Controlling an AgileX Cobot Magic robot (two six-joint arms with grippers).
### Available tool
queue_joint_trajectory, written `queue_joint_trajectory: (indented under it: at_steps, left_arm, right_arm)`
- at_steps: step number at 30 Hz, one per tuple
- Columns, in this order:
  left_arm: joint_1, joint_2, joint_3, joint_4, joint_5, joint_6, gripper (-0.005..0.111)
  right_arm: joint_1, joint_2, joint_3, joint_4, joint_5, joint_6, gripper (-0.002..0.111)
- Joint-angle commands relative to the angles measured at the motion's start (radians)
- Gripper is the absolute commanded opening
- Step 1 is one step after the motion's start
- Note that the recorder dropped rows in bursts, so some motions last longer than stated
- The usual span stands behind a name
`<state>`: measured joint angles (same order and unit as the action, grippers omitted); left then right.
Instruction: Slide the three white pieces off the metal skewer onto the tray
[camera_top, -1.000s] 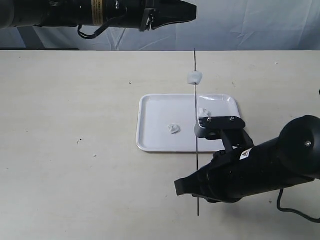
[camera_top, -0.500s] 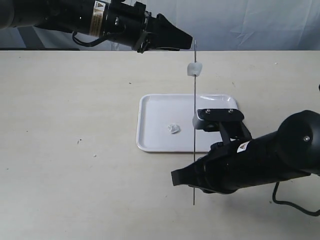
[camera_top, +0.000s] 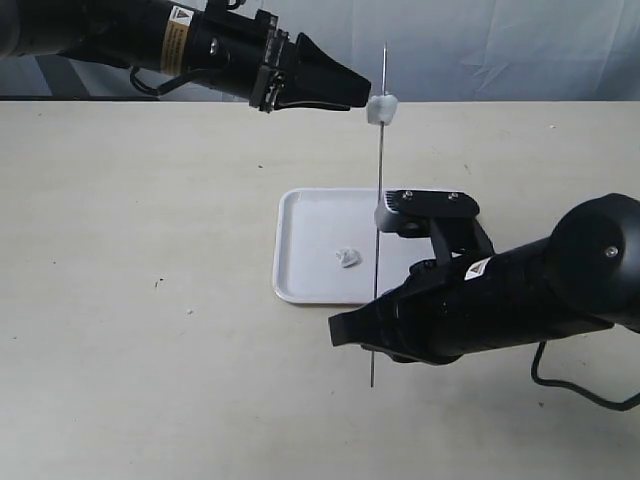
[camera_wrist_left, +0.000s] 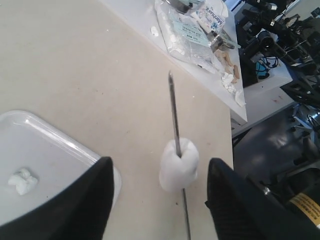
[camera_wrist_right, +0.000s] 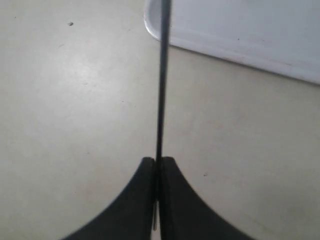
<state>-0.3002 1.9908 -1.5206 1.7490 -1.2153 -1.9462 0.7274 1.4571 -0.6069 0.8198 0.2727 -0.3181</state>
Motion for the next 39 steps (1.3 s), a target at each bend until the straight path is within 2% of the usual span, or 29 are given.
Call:
queue_joint_trajectory:
  at_steps: [1, 30, 39]
  left_arm:
    - [-0.002, -0.001, 0.002, -0.005, -0.006, 0.016, 0.054]
    - [-0.025, -0.001, 0.025, -0.036, -0.006, 0.013, 0.054]
    - [-0.021, -0.001, 0.025, -0.052, -0.006, 0.01, 0.032]
  right_arm:
    - [0.001, -0.009, -0.006, -0.004, 0.015, -0.004, -0.001]
    - [0.001, -0.024, -0.058, 0.0, 0.071, -0.018, -0.001]
    - [0.001, -0.015, -0.058, 0.0, 0.073, -0.018, -0.001]
